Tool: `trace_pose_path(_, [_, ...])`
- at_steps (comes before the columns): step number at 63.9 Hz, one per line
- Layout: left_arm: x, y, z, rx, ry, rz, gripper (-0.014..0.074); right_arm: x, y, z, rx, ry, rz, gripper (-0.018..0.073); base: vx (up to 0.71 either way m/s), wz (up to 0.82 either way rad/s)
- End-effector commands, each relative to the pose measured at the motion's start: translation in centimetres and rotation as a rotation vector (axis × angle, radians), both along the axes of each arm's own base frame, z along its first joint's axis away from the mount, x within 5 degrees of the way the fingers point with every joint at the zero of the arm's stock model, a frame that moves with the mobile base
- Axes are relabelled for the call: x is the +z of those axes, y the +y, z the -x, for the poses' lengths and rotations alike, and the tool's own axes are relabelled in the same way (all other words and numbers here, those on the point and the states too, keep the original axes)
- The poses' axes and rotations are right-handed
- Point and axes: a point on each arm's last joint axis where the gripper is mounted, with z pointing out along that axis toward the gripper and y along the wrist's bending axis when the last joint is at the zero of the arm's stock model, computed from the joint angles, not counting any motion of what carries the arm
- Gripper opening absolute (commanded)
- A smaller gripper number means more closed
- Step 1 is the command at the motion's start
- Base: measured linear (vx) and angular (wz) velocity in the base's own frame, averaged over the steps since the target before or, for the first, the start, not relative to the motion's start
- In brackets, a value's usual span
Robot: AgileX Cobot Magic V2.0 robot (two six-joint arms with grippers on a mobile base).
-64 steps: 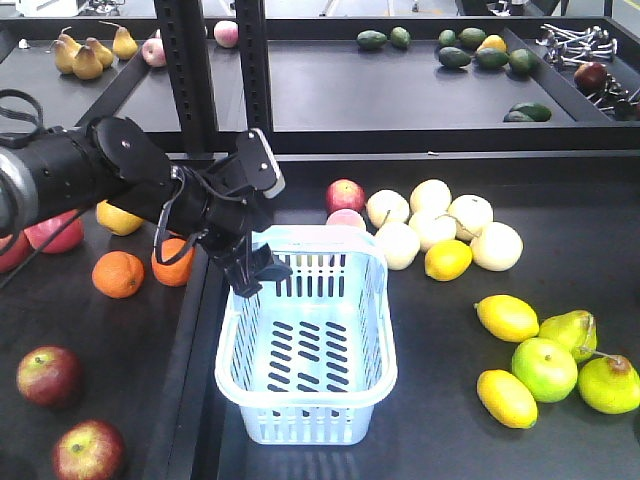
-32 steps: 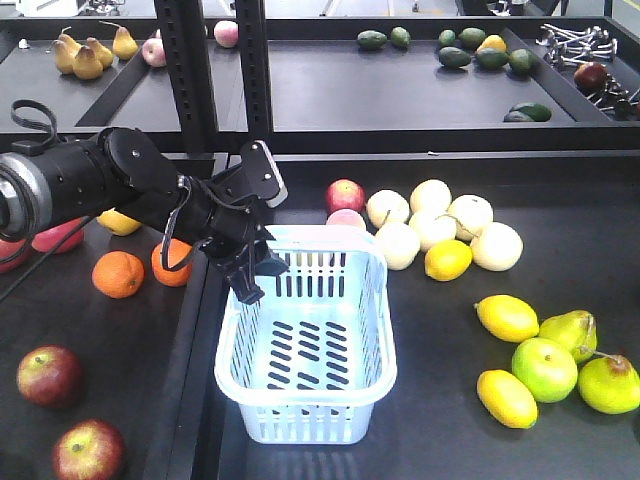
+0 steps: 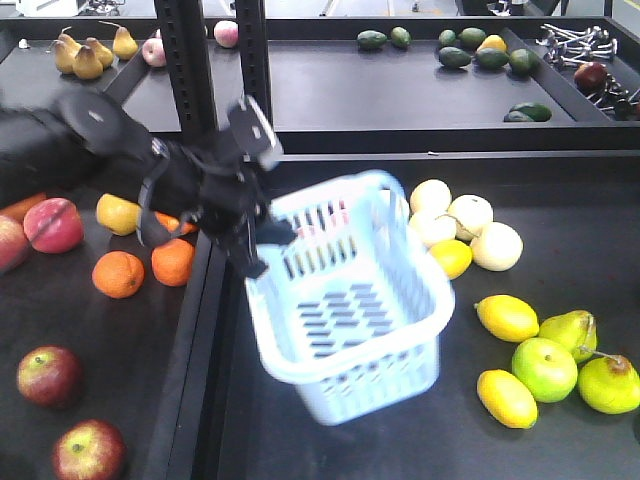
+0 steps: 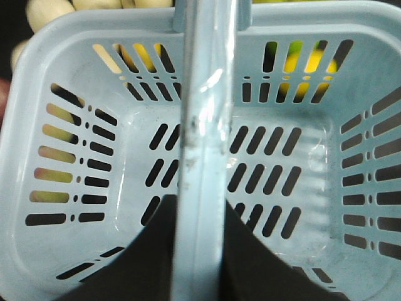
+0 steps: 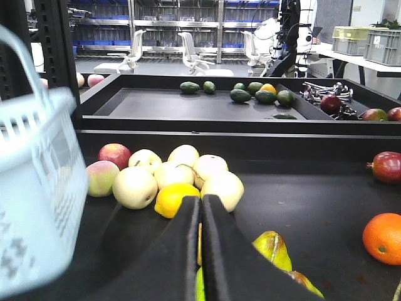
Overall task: Pick three apples into basket with both arms
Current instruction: 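Lift the light-blue basket by its handle with the left gripper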
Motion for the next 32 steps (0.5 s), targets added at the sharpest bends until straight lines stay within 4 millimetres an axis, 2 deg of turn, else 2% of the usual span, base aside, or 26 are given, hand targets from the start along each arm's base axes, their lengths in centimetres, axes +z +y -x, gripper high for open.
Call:
trace_pose_path(1, [6.4,0.6,2.6,0.063,-0.067,0.160,-0.0008,0.2,-0.1,0.0,-0.009,-0.068,0.004,-0.0006,0.00,0.00])
trace_pose_path(16, [11.5,2.6,7.7,0.158,0.011,0.227,-0.0008,0.2,-0.1,0.0,-0.009,-0.068,0.004,-0.0006,0.00,0.00])
trace_pose_path(22, [12.6,3.7,9.5,0.204,0.031,0.200,-0.0008,0.2,-0.1,0.0,-0.009,-0.068,0.004,-0.0006,0.00,0.00])
trace_pose_path(32, [13.2,5.7,12.8,0.294,0.028,0.168,-0.0008,0.2,-0.1,0.0,-0.009,-0.068,0.004,-0.0006,0.00,0.00])
